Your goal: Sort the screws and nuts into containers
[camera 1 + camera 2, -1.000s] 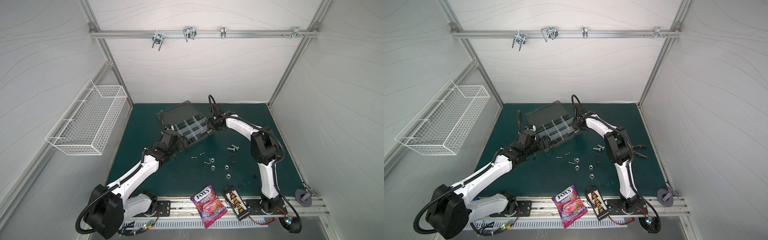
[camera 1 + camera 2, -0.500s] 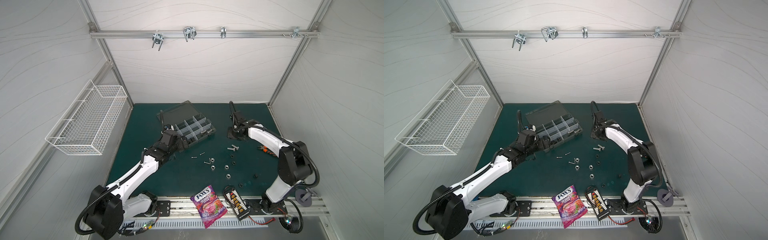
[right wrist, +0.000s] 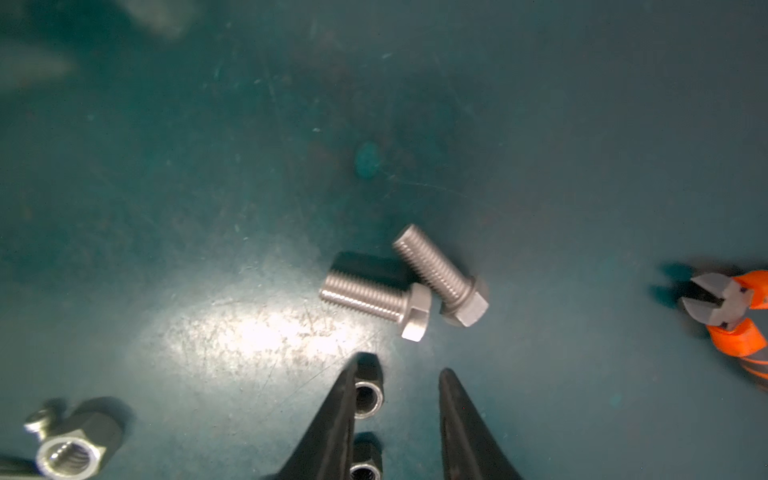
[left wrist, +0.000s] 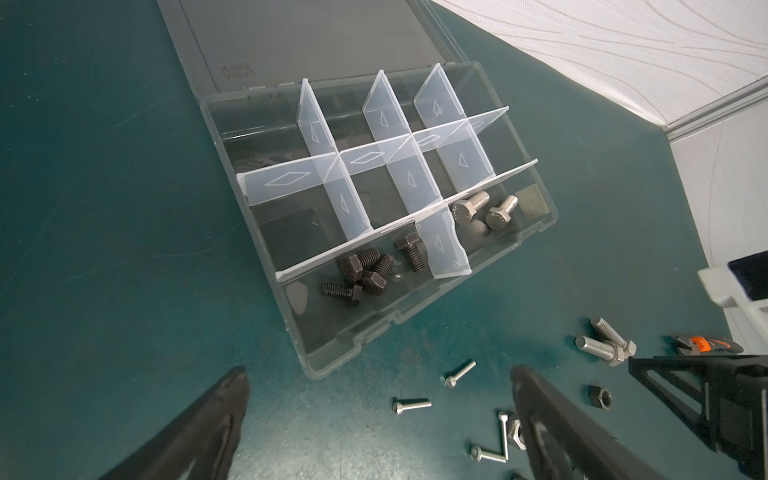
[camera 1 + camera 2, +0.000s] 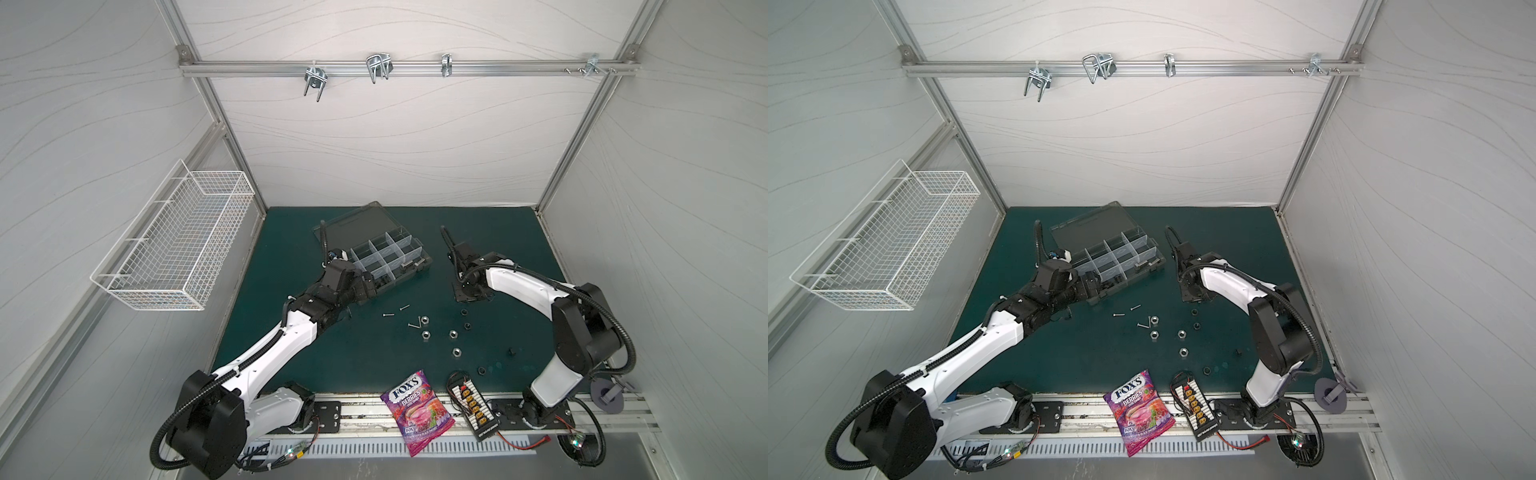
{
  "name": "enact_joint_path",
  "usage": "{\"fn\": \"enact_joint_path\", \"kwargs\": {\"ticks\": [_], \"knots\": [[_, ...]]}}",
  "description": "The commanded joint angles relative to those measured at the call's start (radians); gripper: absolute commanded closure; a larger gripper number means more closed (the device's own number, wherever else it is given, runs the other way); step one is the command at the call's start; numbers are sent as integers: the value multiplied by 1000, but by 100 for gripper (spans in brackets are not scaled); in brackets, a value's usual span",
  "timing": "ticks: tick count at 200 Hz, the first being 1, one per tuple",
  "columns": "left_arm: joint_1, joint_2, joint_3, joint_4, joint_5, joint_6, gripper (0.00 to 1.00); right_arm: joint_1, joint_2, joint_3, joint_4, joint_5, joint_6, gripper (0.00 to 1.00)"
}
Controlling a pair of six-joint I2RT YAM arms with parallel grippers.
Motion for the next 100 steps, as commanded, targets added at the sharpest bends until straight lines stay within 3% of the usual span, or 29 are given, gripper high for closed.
{"fn": "enact_joint_path", "kwargs": {"ticks": [1,100], "knots": [[-1,3,44,9,-20,4,1,27,38,23,-41,59,-36,64],[-1,7,44,11,-29,1,1,77,194,126,-80,173,-88,59]]}}
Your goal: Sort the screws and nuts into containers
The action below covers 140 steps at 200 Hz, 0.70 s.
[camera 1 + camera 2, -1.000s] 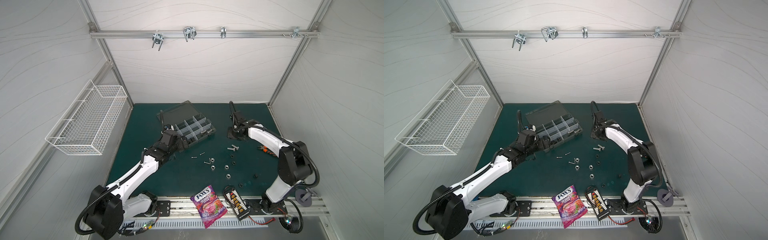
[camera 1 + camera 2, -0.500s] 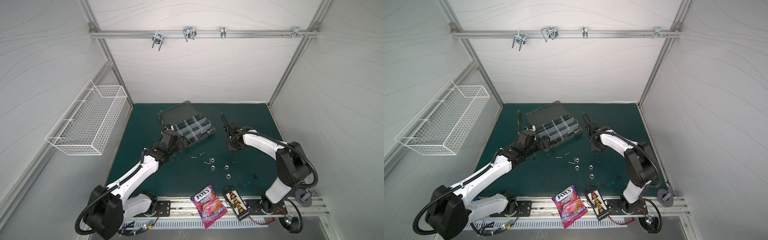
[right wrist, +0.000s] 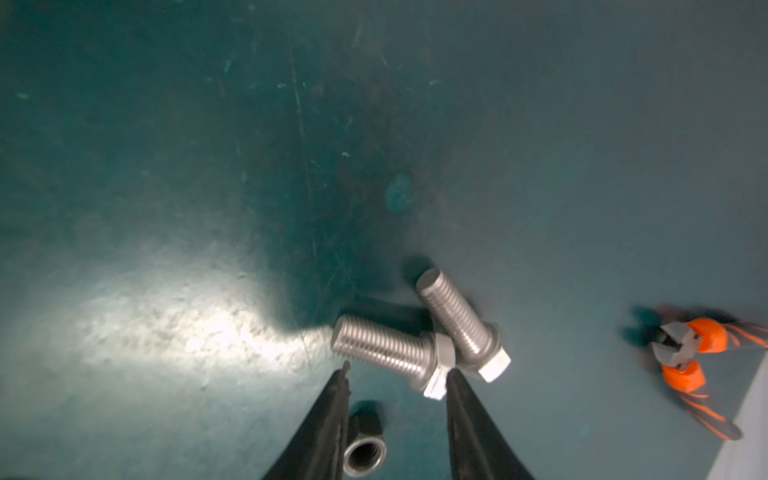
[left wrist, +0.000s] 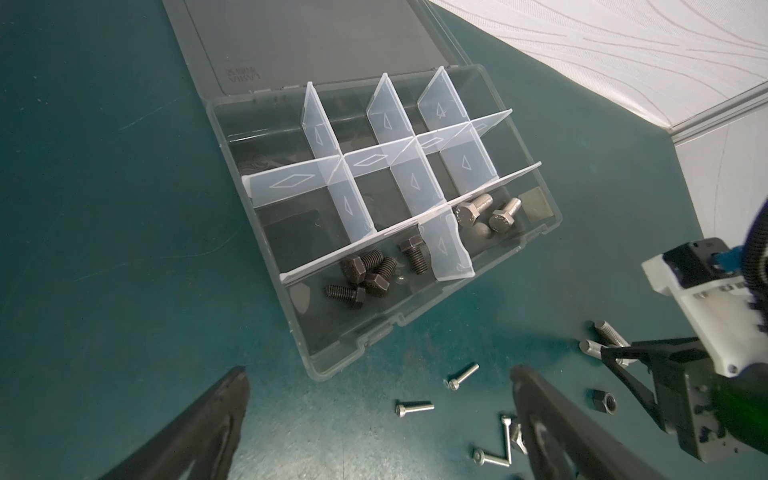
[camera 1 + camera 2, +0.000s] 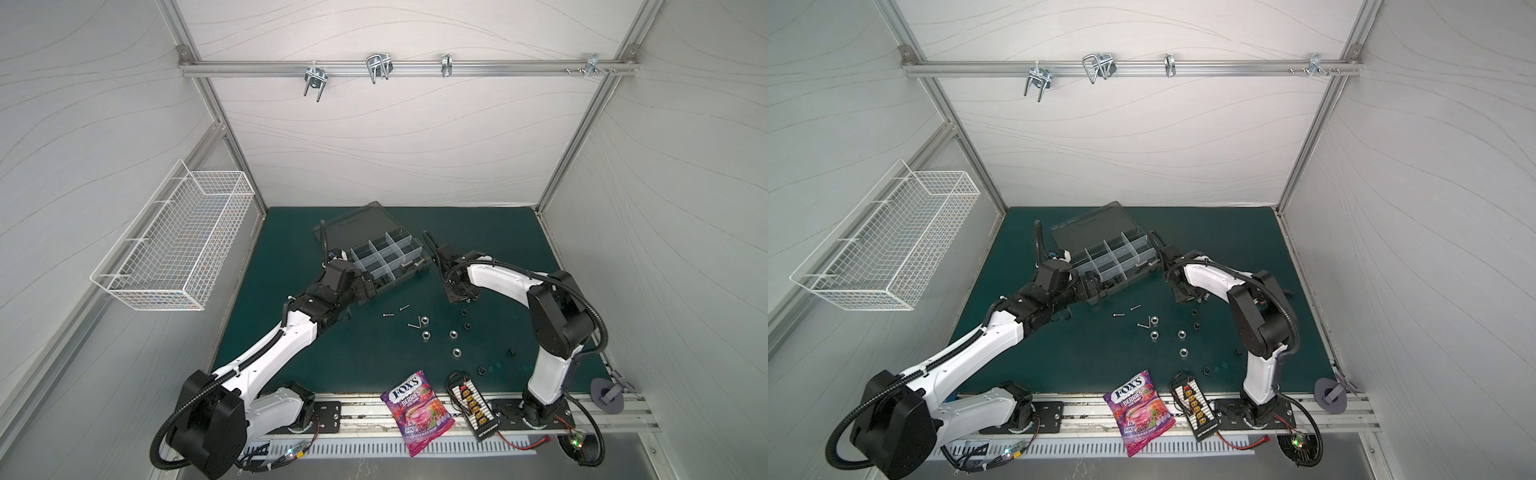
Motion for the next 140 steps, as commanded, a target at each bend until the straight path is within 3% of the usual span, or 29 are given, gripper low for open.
{"fn": "enact_joint_path", "kwargs": {"ticks": [1,80,140], "knots": [[-1,6,44,12,-20,2,1,19,38,23,-52,54,-23,59],[-1,14,47,14,-25,3,1,23,99,45,-50,84,-32,58],[0,18,49,13,-30,5,1,9,144,91,-52,54,-35,65]]}}
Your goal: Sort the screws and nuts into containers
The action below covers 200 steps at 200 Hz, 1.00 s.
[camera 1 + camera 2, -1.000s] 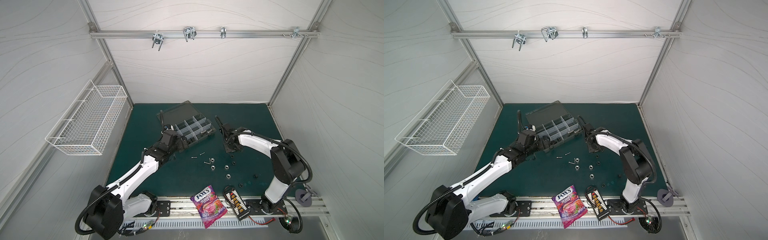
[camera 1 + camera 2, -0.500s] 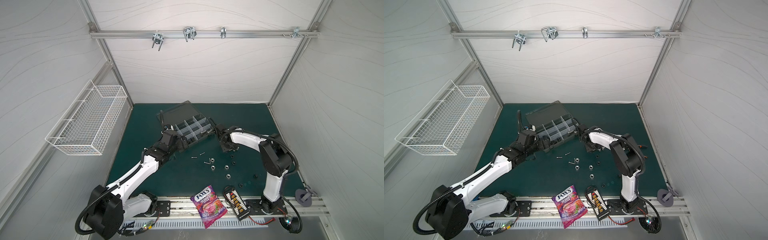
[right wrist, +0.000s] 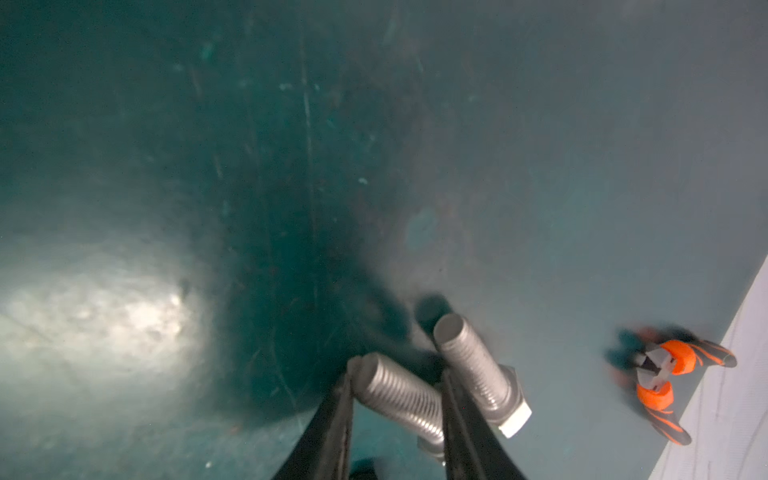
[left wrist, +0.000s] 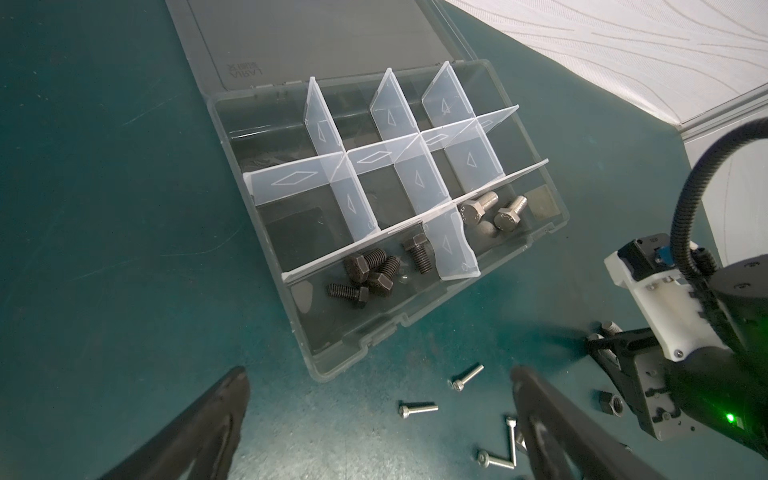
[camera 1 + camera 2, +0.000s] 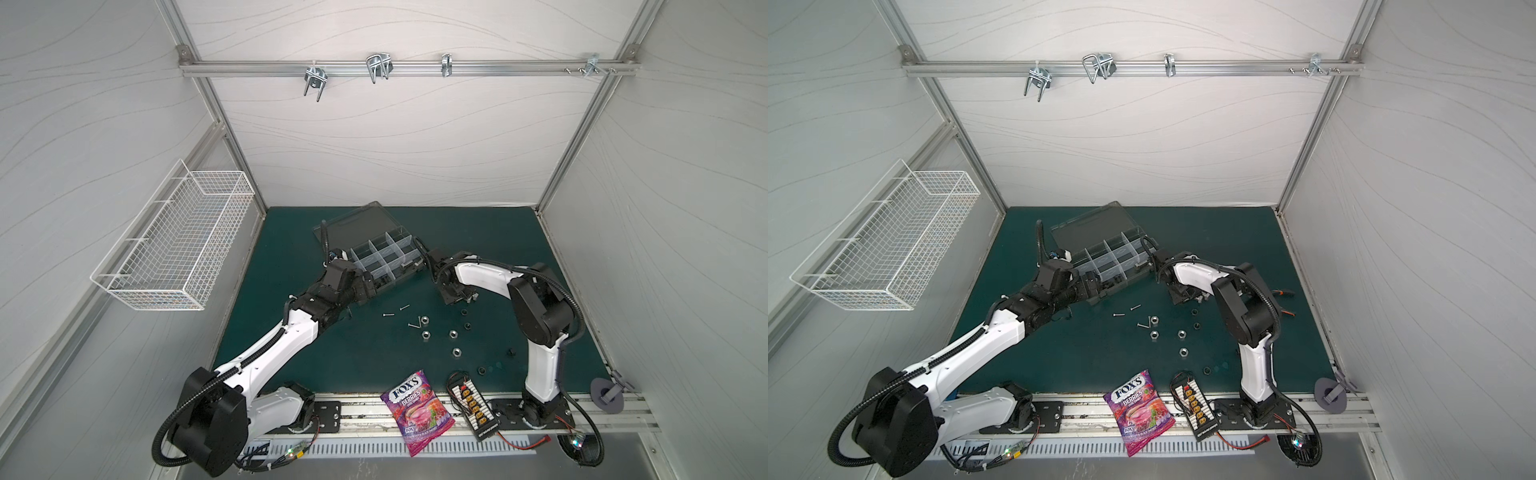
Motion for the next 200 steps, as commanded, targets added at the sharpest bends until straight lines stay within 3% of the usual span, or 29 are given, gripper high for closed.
{"fn": "enact_joint_path", "kwargs": {"ticks": [1,65,131,157,200], "knots": [[-1,4,47,12,-27,5,1,-10,26,24,-33,-20,-3,66],[-1,1,47,8,-34,6,1,-71,6,30,-80,-200,35,78],[-1,-6,48,7,-33,6,1,-120,-3,13,-158,-273,59,73],[-1,-6,51,6,-32,6,1,-120,-25,-10,-166,-303,67,67],[-1,-16,52,4,-33,8,1,-124,-55,-48,-167,-361,67,68]]}}
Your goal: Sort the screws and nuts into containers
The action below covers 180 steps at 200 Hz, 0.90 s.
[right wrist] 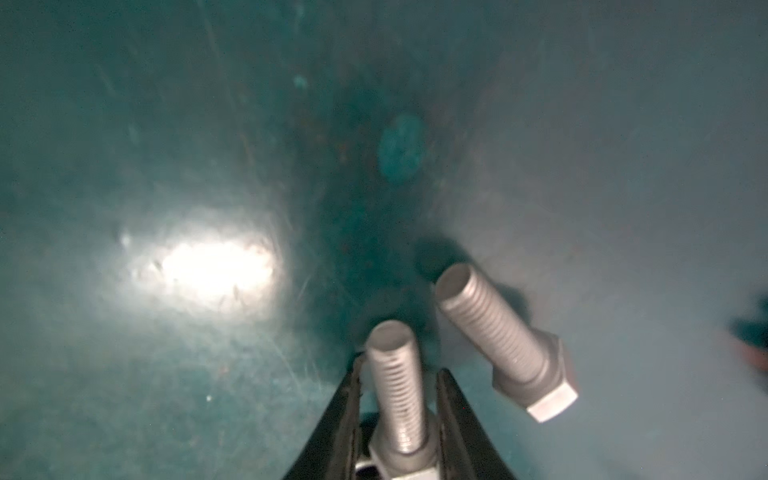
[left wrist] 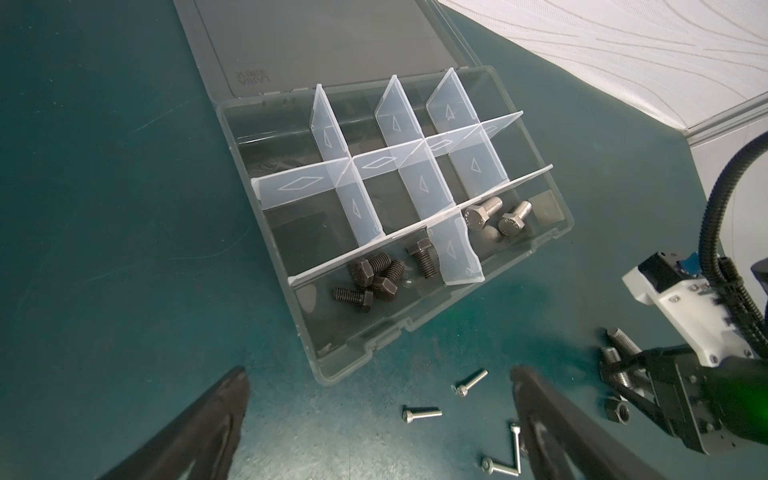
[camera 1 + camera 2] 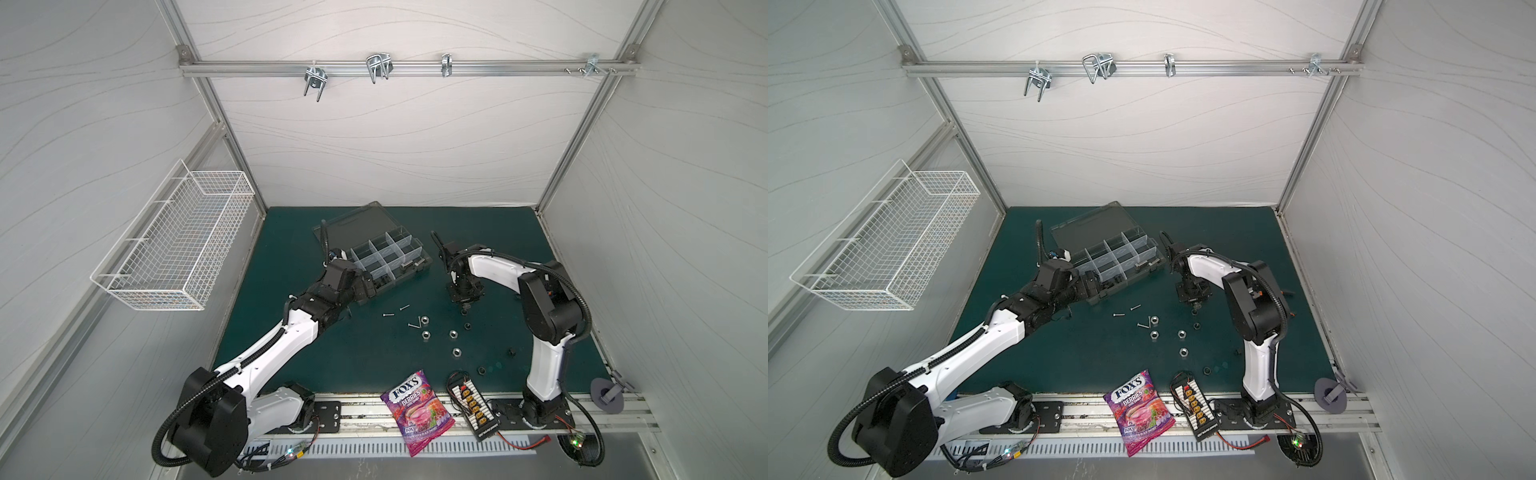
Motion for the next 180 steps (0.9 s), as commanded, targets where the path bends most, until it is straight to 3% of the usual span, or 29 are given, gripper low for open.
{"fn": "enact_joint_path", "kwargs": {"ticks": [1,54,123,180], "knots": [[-1,-15,50,5,-16,7,1,-5,-20,-34,-62,-60,12,68],[-1,-13,49,5,-11,4,1,-16,-10,-37,-26,-60,6,78],[-1,-18,44,7,-14,4,1,-8,-36,40,-26,-56,-1,98],[-1,-12,41,7,-15,-2,1,50,-92,233,11,-133,53,100]]}}
